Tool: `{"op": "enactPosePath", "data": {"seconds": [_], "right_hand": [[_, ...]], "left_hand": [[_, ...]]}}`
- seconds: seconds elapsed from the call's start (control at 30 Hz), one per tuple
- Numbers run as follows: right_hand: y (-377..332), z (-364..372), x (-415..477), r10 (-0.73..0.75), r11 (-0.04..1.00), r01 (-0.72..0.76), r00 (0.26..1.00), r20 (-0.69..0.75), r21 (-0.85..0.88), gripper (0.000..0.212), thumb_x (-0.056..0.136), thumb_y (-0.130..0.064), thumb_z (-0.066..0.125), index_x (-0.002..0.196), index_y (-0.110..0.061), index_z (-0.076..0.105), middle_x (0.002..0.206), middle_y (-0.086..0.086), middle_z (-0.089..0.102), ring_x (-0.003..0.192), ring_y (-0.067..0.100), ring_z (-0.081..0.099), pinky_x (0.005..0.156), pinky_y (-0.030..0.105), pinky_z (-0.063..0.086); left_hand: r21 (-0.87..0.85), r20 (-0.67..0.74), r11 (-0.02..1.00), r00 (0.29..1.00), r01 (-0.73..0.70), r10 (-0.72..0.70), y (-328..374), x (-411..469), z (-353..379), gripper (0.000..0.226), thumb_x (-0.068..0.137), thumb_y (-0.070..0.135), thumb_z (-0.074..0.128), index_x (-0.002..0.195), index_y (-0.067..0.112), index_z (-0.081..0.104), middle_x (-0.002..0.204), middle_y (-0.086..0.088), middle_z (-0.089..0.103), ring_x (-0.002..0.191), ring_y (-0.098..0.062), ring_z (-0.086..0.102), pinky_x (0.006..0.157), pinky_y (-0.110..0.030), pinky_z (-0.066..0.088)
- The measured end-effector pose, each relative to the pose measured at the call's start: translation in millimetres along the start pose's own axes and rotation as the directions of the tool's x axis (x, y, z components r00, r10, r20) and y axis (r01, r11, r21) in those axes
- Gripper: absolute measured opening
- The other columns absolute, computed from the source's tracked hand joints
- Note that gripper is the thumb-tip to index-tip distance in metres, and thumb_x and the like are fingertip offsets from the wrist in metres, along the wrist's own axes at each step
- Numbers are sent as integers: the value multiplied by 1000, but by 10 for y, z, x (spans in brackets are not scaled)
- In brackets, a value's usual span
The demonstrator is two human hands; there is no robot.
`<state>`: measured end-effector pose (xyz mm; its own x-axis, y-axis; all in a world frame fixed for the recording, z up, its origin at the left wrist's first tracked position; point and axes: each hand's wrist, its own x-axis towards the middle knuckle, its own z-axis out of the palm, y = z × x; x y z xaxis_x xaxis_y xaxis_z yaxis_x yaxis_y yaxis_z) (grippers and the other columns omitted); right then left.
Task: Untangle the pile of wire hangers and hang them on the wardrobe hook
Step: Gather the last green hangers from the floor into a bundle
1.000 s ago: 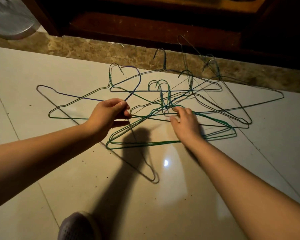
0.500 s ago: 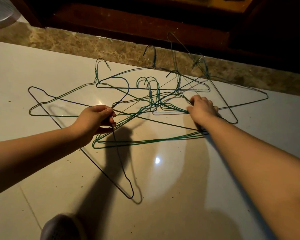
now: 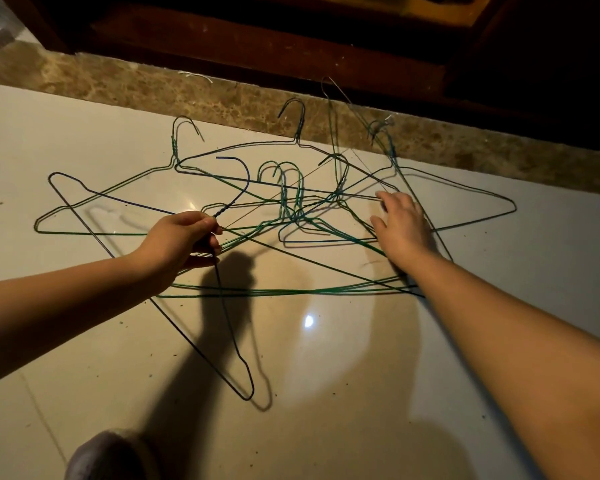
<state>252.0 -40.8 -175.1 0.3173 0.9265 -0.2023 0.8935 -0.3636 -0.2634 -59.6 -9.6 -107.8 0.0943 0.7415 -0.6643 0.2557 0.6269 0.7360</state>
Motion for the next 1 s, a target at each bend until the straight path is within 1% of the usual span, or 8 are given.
{"op": "enactPosePath", "data": {"seconds": [0.1,0.27,0.37,0.47,0.6,0.77,0.9,1.0], "right_hand": [[-26,-44,38,-56,995,62,996,70,-78,55,93,-16,47,142,-35,31,148,0,29,130,25,31,103,41,32],[-218,-167,314,-235,922,270,959,156,-276,61,91,-9,43,141,-41,30,150,3,27,133,28,27,104,41,26],[-243,-347,555,-109,919,151,985,133,-363,61,91,-9,41,142,-40,28,152,7,21,134,32,24,106,43,24],[-108,-434,695,41,890,72,971,236,-450,55,94,-17,40,144,-36,25,151,11,22,137,33,22,110,44,19],[104,-448,712,52,917,67,958,283,-393,40,95,-18,41,133,-28,41,136,12,43,127,32,37,107,46,22],[304,-418,552,10,931,101,953,302,-352,16,95,-19,43,108,-21,54,114,10,57,105,29,52,86,36,37],[453,-450,460,-10,984,41,984,179,-172,8,92,-12,47,93,-20,50,101,12,61,89,31,54,71,33,42],[515,-505,424,17,999,-14,997,78,-43,7,92,-16,52,94,-20,46,92,10,59,82,29,52,69,34,42]], "left_hand": [[3,27,1000,1000,0,0,5,-5,83,24,98,16,41,80,8,55,67,-7,50,68,-20,55,74,-35,51],[34,79,999,997,-30,27,75,38,291,26,98,16,43,76,10,56,63,-6,53,64,-18,56,74,-37,52],[76,109,994,992,-73,64,175,104,392,27,98,17,42,78,9,58,65,-7,54,65,-18,57,74,-37,53],[71,119,993,989,-95,86,263,163,510,27,98,18,43,76,10,57,64,-8,54,64,-18,57,70,-35,52],[47,157,995,984,-91,82,314,163,657,27,98,17,43,76,9,56,63,-6,53,63,-17,57,66,-33,53],[62,165,994,983,-90,79,319,131,677,26,98,17,43,77,9,57,63,-5,54,60,-13,59,61,-28,54],[56,150,995,986,-80,71,289,115,615,25,98,17,42,79,9,57,64,-6,53,59,-13,58,63,-29,52],[40,138,997,988,-68,62,272,89,590,26,98,17,42,79,9,57,65,-6,53,66,-18,58,66,-31,52]]}}
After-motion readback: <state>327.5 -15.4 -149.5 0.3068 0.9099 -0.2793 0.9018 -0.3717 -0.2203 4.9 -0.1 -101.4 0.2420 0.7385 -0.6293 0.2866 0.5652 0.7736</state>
